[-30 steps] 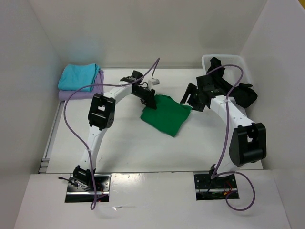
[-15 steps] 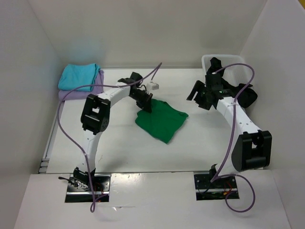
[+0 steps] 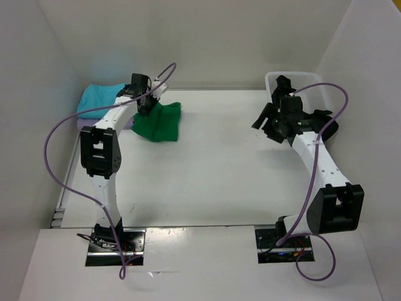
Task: Fold and stack the t-shirts
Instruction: Put the neatly folded tshirt into the corner of the board with the left arm
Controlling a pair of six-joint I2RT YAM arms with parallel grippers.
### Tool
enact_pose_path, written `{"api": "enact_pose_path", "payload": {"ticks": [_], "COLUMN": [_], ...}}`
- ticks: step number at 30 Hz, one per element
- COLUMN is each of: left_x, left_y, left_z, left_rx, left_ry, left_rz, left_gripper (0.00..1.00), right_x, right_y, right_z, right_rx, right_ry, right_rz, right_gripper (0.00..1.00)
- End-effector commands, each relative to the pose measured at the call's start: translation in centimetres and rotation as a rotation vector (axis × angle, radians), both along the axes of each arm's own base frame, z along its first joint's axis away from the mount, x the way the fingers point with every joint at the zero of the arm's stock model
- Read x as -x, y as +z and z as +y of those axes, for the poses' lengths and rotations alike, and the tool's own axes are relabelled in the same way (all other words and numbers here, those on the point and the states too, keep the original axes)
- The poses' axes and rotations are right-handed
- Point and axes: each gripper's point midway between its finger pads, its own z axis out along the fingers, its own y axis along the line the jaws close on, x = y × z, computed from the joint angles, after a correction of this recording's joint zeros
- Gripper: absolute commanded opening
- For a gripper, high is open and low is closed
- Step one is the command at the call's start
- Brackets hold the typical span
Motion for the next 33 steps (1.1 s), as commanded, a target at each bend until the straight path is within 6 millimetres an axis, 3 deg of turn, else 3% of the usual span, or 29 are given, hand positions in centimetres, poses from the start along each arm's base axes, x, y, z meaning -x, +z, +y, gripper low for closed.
{"api": "enact_pose_path", "payload": {"ticks": [1, 3, 7, 9, 13, 19, 26, 33], "left_x": [-2.9, -3.8, -5.0, -5.3, -5.7, -6.1, -6.3, -6.6], "left_y": [3.6, 5.5, 7.3, 8.5, 9.2, 12.8, 13.5, 9.2], "left_z": [1.9, 2.9, 3.7, 5.4, 6.8, 10.9, 16.4, 21.8], "left_rx": [-0.148, -0.177, -0.226, -0.256, -0.278, -0.301, -0.288, -0.260], "left_ry": [0.051, 0.073, 0.087, 0.125, 0.144, 0.212, 0.282, 0.324], "left_rz": [-0.144, -0.195, -0.252, -0.273, -0.288, -0.340, -0.345, -0.252], "left_gripper": [0.00, 0.00, 0.00, 0.00, 0.00, 0.00, 0.00, 0.00], "right_x": [0.3, 0.3, 0.5, 0.6, 0.6, 0.4, 0.5, -0.1], "right_y": [1.1, 1.1, 1.0, 0.9, 0.8, 0.2, -0.8, -1.5], "right_z": [-0.4, -0.4, -0.8, -0.8, -1.1, -1.5, -1.5, -1.2], "right_rx": [0.006, 0.006, 0.007, 0.007, 0.014, 0.021, 0.022, 0.016], "right_ry": [0.006, 0.006, -0.003, -0.003, -0.006, -0.009, -0.009, 0.011], "right_rz": [-0.036, -0.036, -0.035, -0.025, -0.026, -0.009, 0.019, 0.041], "right_gripper": [0.81, 0.81, 0.81, 0.81, 0.81, 0.81, 0.81, 0.81]}}
